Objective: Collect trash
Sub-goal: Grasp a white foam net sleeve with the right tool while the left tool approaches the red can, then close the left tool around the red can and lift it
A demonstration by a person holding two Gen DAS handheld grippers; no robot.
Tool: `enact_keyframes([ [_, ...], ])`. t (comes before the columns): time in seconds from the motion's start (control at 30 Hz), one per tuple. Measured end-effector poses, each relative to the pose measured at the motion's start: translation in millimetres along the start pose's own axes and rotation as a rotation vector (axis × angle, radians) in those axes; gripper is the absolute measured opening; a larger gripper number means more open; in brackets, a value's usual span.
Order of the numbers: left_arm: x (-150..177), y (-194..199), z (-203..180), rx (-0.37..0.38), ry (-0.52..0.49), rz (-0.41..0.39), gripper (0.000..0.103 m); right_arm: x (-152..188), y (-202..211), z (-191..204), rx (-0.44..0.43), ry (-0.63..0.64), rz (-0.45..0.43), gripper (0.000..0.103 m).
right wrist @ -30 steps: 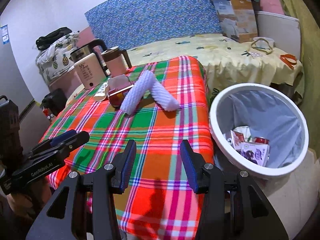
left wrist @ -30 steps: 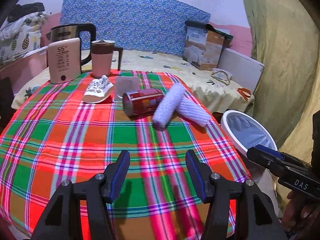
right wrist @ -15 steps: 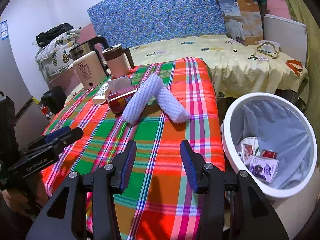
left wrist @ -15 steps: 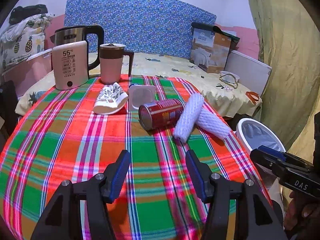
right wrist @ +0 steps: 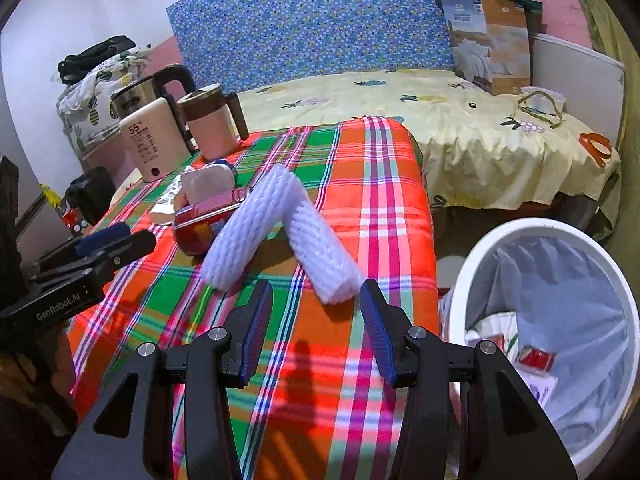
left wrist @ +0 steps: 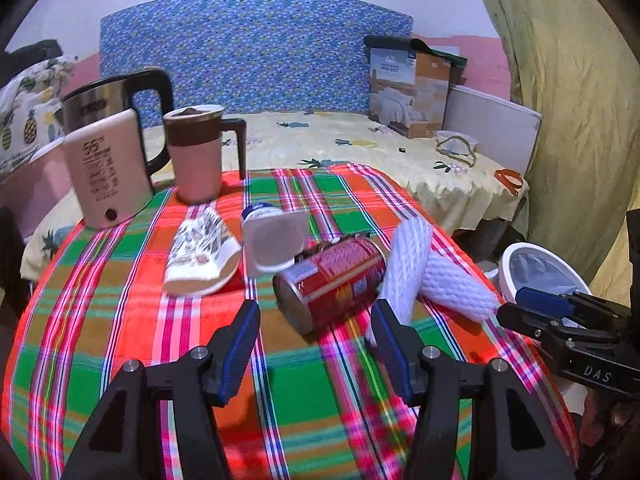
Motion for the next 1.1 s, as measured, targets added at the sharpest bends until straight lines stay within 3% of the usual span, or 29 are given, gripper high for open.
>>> enact_keyframes([
  [0.37, -28, -47, 5, 0.050, -0.081, 0.019, 0.057, -6, -29, -7, -0.004, 0.004, 0.060, 0.048],
  [0.6, -20, -63, -1, 0.091, -0.144, 0.069, 0.060, -8, -35, -10, -0.006, -0.007, 0.071, 0.048],
  [0.67, -15, -63, -7, 0.111, -0.167, 0.083, 0.060, -8, -33, -9, -0.010, -0.005, 0.065, 0.033],
  [0.87, -11, -65, -16, 0.128, -0.186, 0.100, 0.060, -6, -30, -5, -0.028, -0.008, 0.059, 0.025],
  [0.93, -12, -67, -16, 0.115, -0.174, 0.100, 0.060, -5, -29, -5, -0.035, -0.014, 0.057, 0.017],
  [1.1, -18, -74, -20, 0.102, -0.164, 0.110, 0.060, -3, -28, -4, -0.041, -0.022, 0.053, 0.017],
])
Point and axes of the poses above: each gripper's, at about its wrist camera, not at the fingertips, and y roughly against the way its jaws point, z to its left, x to its underside, the point moved 7 cm from there along -y, roughly the way its jaws point, and after that the axes turned 7 degrees about z, right-handed, at the moved point
